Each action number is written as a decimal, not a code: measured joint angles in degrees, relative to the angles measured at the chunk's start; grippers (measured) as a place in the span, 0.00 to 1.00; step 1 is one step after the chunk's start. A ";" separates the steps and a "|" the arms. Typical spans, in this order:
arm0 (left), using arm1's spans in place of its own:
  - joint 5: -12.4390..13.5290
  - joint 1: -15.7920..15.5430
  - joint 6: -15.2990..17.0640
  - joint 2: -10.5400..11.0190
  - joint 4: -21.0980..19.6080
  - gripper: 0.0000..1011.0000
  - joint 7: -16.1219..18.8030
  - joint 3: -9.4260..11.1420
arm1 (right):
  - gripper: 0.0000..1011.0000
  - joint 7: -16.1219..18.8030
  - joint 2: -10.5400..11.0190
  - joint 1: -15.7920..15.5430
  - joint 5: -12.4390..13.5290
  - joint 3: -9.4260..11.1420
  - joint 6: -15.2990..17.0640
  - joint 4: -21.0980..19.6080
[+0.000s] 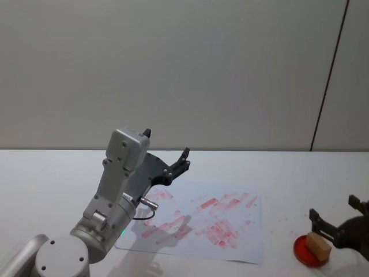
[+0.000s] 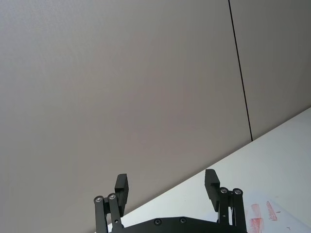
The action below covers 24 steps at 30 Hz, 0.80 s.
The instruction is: Use the one hand to pick up the stamp and affix it onto the A4 paper.
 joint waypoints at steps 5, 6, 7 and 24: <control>0.00 0.00 0.00 0.00 0.00 0.99 0.00 0.00 | 0.99 0.38 1.34 -1.60 -0.24 0.35 2.12 -0.79; 0.00 0.00 0.00 0.00 0.00 0.99 0.00 0.00 | 0.99 0.38 1.34 -1.60 -0.24 0.35 2.12 -0.79; 0.00 0.00 0.00 0.00 0.00 0.99 0.00 0.00 | 0.99 0.53 1.56 -1.84 -0.40 0.42 2.63 -0.92; 0.00 0.00 0.00 0.00 0.00 0.99 0.00 0.00 | 0.99 2.37 1.87 -2.37 -3.01 -0.23 7.75 -0.88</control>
